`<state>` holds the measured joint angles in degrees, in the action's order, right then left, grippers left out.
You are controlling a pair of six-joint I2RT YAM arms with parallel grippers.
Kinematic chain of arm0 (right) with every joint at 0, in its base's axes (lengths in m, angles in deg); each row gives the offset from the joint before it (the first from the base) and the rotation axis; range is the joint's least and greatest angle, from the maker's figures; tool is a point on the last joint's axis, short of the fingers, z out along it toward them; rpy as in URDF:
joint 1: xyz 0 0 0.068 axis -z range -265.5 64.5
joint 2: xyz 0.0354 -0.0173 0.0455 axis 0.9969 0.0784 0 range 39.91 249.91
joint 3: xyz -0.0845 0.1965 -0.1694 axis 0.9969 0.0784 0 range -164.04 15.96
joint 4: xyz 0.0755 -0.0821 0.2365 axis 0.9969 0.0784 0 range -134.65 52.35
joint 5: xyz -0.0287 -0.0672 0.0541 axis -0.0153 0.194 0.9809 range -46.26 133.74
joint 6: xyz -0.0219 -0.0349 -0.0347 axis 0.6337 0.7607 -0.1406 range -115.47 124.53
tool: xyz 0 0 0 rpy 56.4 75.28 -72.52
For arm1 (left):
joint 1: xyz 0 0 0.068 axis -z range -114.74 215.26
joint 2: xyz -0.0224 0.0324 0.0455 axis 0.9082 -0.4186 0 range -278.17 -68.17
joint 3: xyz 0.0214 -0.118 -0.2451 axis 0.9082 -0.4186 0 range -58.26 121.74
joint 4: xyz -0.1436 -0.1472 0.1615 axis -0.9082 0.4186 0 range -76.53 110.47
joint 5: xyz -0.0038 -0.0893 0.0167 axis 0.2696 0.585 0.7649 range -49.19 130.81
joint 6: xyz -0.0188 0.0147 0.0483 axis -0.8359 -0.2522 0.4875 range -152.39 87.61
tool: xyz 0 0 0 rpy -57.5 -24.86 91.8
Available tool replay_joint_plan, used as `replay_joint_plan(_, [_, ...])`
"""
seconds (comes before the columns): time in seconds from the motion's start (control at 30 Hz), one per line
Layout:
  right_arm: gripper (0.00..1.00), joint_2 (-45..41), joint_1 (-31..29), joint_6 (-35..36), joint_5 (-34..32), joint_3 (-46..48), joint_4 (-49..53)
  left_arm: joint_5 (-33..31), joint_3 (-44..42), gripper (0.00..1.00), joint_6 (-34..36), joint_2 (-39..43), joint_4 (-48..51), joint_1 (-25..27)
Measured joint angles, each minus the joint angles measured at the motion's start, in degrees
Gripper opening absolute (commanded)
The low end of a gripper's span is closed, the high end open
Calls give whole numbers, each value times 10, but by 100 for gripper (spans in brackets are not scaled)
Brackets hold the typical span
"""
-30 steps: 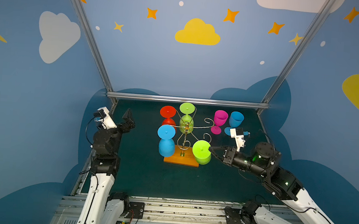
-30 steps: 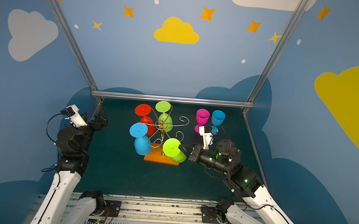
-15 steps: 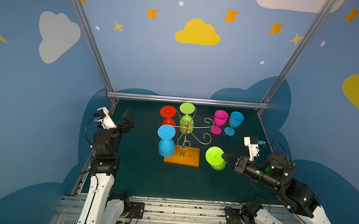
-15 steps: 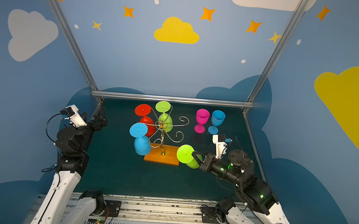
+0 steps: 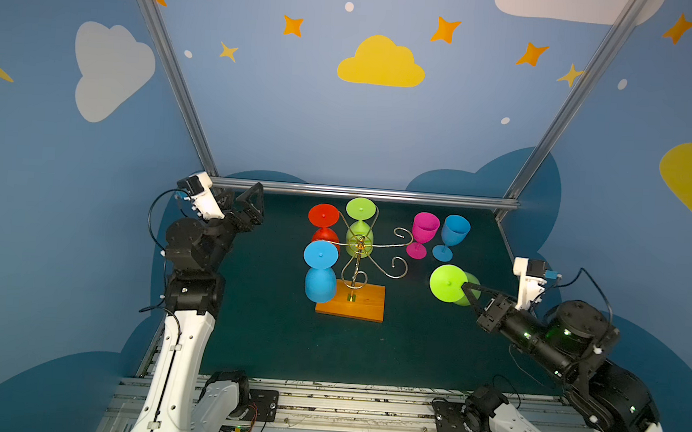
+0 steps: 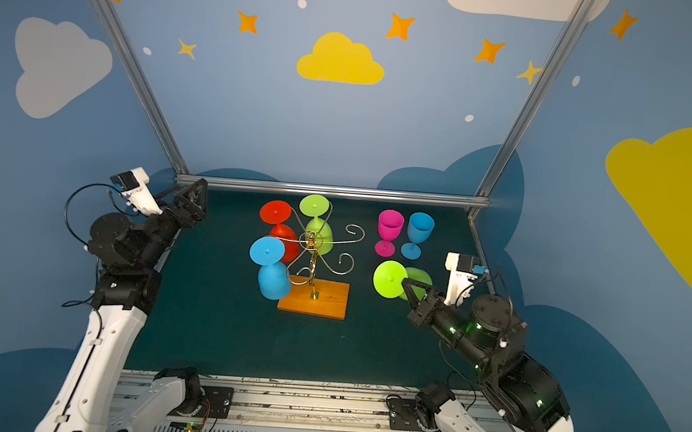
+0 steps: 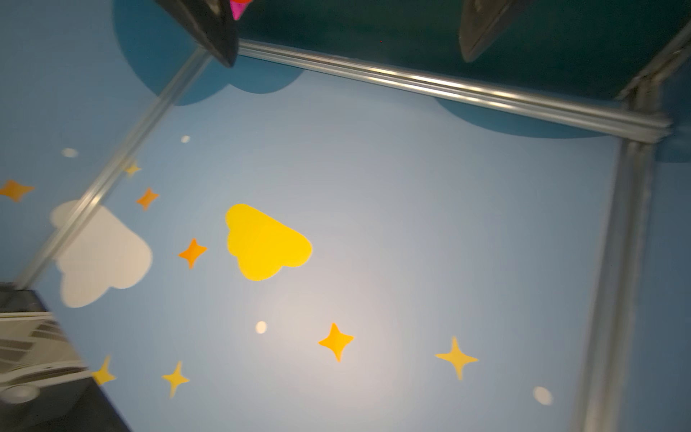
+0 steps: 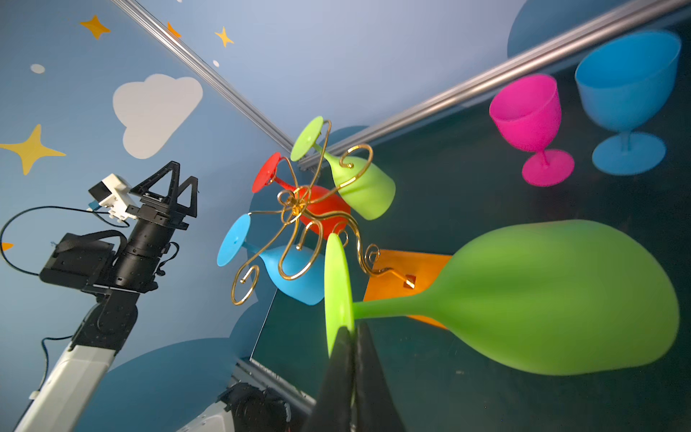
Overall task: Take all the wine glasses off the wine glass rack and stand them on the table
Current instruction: 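Raise the green glass above the rack while the left gripper reaches toward it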
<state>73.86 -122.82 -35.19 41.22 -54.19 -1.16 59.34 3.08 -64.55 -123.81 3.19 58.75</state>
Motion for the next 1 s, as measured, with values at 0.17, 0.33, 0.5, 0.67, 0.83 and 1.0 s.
replay_joint_plan(0.17, [0,38,1,48,-9,-67,-2,146,106,79,-35,-68,21,30])
replay_joint_plan(0.33, [0,98,1,100,2,-136,-11,263,192,77,-41,-127,50,108])
replay_joint_plan(0.5, [0,151,1,141,27,-203,-22,337,241,74,-39,-167,56,185])
replay_joint_plan(0.67, [0,199,1,164,70,-260,-43,381,274,74,-41,-203,40,232])
replay_joint_plan(0.83, [0,239,2,174,114,-293,-59,409,287,74,-43,-233,17,269])
replay_joint_plan(1.0, [0,270,5,176,154,-305,-78,419,315,74,-46,-264,0,295])
